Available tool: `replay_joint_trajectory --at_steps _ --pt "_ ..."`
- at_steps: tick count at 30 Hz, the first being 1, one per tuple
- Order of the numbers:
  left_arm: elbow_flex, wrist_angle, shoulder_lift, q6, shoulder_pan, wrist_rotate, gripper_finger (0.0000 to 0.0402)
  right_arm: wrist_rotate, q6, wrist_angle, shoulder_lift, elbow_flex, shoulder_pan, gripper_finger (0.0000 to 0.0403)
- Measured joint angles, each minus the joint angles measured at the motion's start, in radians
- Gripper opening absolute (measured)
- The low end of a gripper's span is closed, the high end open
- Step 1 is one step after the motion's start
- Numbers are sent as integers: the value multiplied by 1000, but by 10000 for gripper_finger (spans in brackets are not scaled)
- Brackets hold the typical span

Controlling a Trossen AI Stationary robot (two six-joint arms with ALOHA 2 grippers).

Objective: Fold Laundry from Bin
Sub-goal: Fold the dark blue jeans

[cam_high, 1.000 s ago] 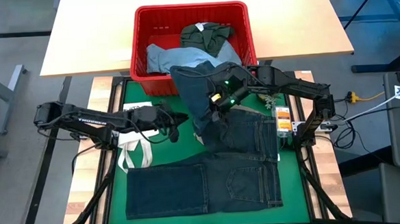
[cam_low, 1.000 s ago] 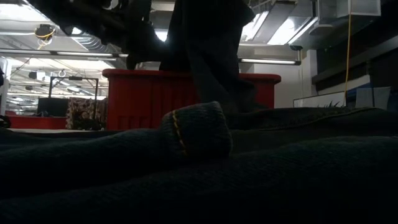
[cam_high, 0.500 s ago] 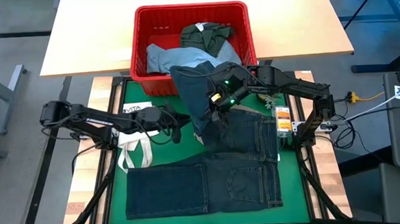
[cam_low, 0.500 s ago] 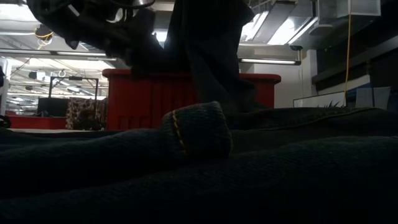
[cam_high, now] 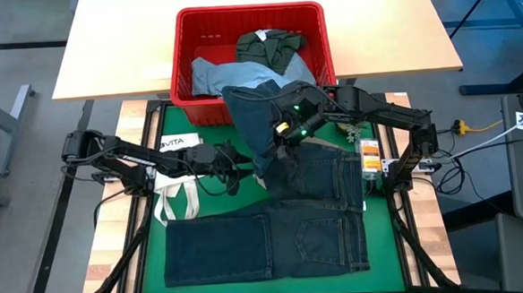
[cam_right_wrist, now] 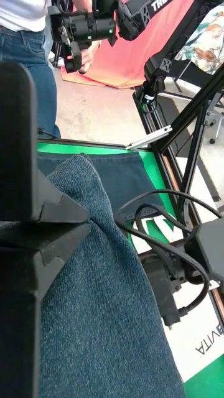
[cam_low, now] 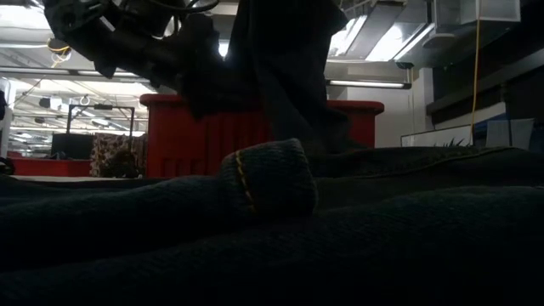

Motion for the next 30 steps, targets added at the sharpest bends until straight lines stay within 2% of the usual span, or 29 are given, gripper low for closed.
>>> replay_joint_trajectory --at_steps 9,16,27,30 --pt "0 210 107 5 -2 19 205 0 0 6 0 0 0 1" --pt "0 279 133 53 -4 168 205 -1 0 6 0 0 0 1" --pt "45 319 134 53 -17 127 205 -1 -2 6 0 0 0 1" --pt "60 317 134 47 -18 40 203 -1 -3 6 0 0 0 1"
